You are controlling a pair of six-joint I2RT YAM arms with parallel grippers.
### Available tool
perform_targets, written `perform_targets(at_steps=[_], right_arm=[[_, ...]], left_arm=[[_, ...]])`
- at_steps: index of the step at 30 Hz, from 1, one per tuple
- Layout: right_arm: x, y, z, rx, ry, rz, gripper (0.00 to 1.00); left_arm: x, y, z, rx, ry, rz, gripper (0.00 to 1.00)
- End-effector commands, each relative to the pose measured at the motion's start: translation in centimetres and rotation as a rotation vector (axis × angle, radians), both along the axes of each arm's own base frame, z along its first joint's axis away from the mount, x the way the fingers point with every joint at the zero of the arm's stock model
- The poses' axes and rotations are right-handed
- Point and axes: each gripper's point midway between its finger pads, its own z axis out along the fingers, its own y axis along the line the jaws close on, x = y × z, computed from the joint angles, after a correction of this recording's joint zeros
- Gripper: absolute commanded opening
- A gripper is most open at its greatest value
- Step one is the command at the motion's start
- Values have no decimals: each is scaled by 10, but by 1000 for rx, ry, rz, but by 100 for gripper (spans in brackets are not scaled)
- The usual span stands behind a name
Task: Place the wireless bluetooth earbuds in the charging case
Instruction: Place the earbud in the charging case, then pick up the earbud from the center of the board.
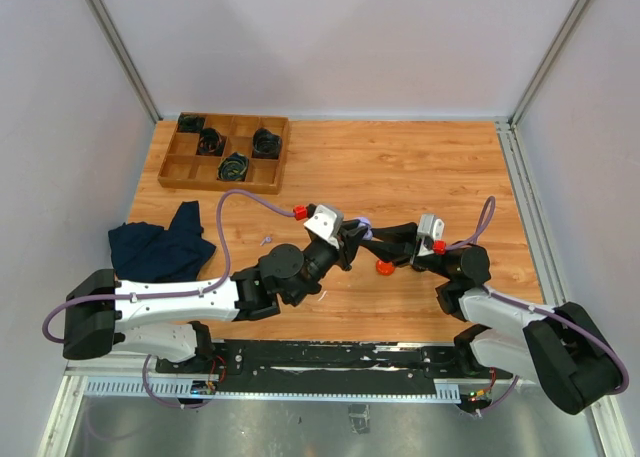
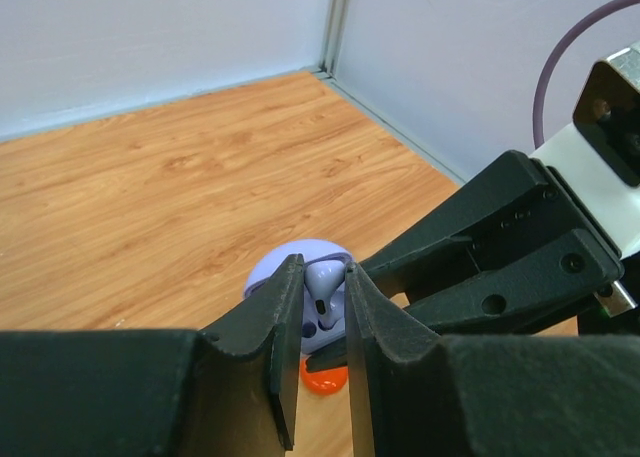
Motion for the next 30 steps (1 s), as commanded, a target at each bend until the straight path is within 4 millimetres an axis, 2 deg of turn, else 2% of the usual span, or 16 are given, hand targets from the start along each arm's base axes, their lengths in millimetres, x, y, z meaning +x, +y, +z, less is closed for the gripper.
perform_targets(at_steps=[1,6,11,22,30], right_arm=[[-11,1,21,45,-80,23,1],[-11,0,21,45,-82,22,1],[-12,0,21,45,-81,26,1],[-9,0,15,37,-70,14,1],[0,-1,1,17,-46,-27,1]], left_arm=[[-5,2,-4,15,-15,-19,25],[-6,6,-1,19,-29,-18,25],[-8,0,-5,25,-24,-43,31],[-9,1,4,1,2,-46,69],[-4,23,13,17,38,33,88]])
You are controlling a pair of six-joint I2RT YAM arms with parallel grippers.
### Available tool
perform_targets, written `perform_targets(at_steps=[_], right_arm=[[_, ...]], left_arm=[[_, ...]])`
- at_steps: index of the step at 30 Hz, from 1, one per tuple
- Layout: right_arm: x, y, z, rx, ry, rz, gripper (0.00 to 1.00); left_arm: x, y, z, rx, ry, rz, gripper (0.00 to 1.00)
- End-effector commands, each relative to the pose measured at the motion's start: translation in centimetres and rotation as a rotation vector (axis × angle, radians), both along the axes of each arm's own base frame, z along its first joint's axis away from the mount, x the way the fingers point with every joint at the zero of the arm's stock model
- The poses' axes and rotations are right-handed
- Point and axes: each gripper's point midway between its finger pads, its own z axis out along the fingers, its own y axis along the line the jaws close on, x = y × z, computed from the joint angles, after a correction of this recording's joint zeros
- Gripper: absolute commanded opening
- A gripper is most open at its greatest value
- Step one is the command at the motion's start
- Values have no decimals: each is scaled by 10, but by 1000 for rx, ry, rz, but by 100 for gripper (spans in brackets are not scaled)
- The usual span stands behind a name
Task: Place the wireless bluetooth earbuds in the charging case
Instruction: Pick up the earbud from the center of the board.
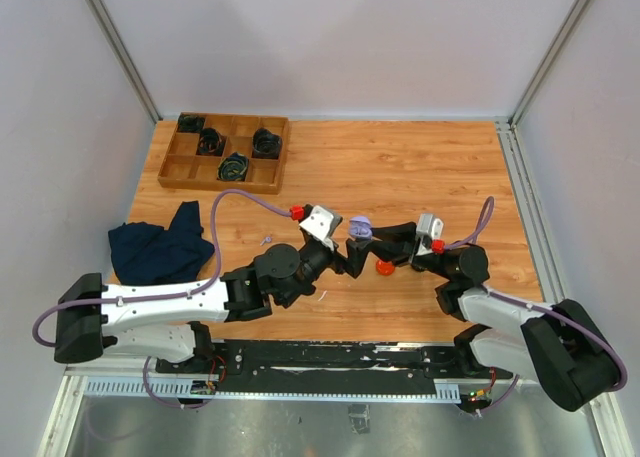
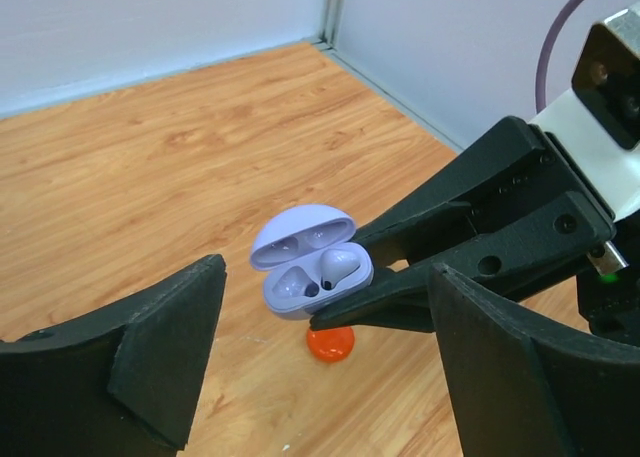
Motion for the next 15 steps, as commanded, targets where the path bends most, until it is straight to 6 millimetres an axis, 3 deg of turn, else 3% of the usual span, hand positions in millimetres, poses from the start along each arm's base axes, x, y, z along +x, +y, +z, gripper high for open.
perform_targets(at_steps=[1,9,15], right_arm=[[-3,0,0,11,-48,-14,1],[2,-1,-14,-13,-24,-40,1],[5,-1,-24,-30,-3,-49,1]], left_arm=[[4,20,23,-22,8,75,89],[20,59,9,1,85,124,90],[42,94,-35,76,195,225,90]])
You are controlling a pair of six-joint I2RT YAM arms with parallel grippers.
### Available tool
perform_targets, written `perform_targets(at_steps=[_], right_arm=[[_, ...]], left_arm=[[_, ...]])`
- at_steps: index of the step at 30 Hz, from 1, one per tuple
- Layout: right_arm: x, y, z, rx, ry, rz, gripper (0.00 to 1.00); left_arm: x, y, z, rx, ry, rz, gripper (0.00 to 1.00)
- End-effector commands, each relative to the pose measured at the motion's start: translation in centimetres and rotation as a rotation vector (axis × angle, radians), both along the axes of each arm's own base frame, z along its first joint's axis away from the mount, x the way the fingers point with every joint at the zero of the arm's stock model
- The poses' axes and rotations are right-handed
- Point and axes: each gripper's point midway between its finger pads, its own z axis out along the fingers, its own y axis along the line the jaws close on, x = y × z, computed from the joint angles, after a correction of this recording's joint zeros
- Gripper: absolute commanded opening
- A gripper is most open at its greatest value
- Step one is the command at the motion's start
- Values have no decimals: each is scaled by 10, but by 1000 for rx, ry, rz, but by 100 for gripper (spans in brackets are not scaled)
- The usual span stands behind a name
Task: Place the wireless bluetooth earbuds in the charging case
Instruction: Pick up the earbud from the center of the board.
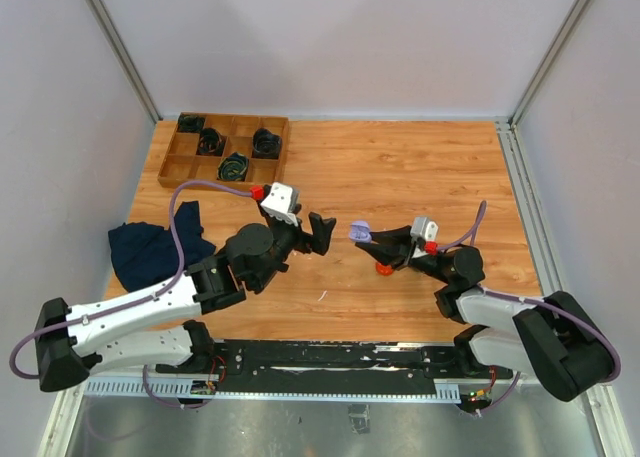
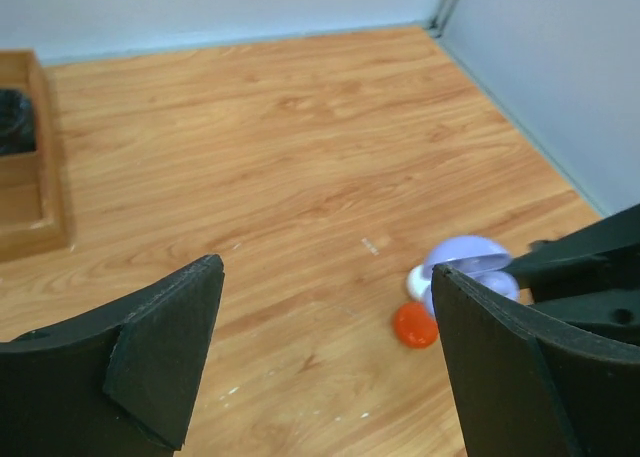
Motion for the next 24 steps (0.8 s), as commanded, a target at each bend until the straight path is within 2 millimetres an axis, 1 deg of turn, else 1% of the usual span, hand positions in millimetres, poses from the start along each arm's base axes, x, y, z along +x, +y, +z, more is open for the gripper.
perform_targets(at_steps=[1,3,8,10,16,21,24], right_arm=[[-2,1,5,13,-53,-5,1],[-2,2,1,6,-40,-4,1],[1,3,-5,-4,-20,-1,1],[2,4,-7,-7,-14,0,1],[2,5,-9,-11,-5,4,1],[1,5,-9,-10,-4,7,1],[1,6,-9,-10,-1,10,1]], left_arm=[[8,22,-47,72,126,44,90],[14,32,-64,92,177,70,90],[35,67,-109,159,306,194,90],[43,77,-124,162,356,217,90],[65,104,-159,175,488,314,90],[78,128,-191,212,616,398,90],[84,134,-208,220,687,412,89]])
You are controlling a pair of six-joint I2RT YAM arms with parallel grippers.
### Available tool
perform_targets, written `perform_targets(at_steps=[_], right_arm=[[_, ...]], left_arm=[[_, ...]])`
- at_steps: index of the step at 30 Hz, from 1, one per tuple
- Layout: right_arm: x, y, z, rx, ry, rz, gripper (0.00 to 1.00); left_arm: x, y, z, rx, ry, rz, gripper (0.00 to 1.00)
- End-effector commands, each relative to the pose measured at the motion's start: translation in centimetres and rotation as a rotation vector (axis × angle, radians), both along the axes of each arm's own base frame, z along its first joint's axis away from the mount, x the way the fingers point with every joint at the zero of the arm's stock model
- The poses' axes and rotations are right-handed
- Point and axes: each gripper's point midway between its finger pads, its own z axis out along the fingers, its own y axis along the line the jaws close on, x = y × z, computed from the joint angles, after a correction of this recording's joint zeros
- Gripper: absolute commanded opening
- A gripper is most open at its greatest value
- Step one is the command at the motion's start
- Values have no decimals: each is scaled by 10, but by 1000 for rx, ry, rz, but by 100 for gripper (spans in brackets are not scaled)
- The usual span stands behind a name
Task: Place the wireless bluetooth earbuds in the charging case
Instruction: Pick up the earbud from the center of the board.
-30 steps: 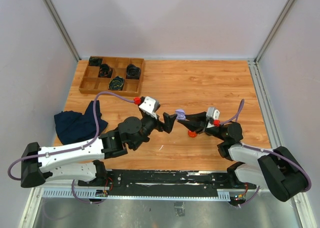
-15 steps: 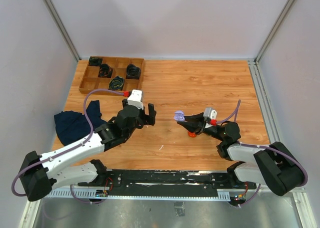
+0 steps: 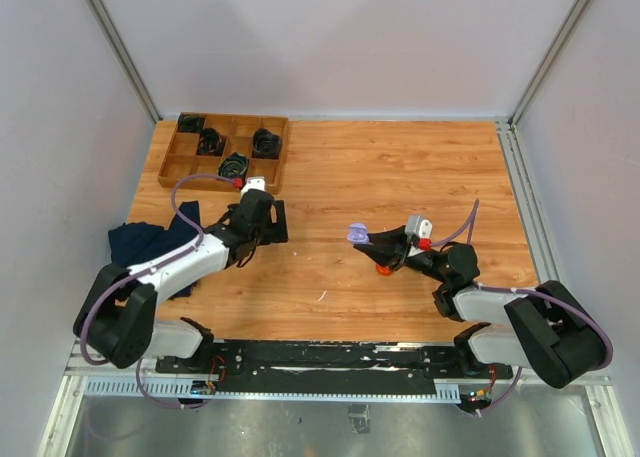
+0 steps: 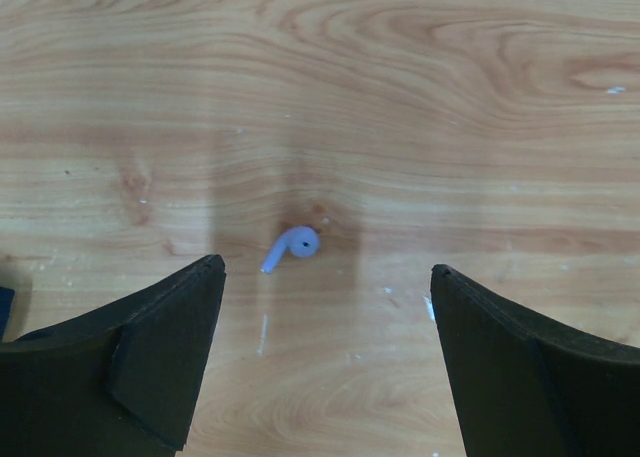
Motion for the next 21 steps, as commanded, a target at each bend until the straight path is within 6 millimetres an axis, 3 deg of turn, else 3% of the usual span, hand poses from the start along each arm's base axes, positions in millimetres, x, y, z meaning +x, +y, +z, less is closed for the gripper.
perform_targets(at_steps=[1,7,16,21], right_arm=[[-5,3,13,26,-61,15,1],[-5,3,12,26,-58,17,1],[-5,4,12,25,-54,19,1],[-5,4,11,24,-52,21,1]], left_arm=[[12,5,-13,-30,83,38,88],[17,7,-36,0,168,52,83],[5,4,-64,4,285,51,79],[-2,-5,-69,-22,337,17,72]])
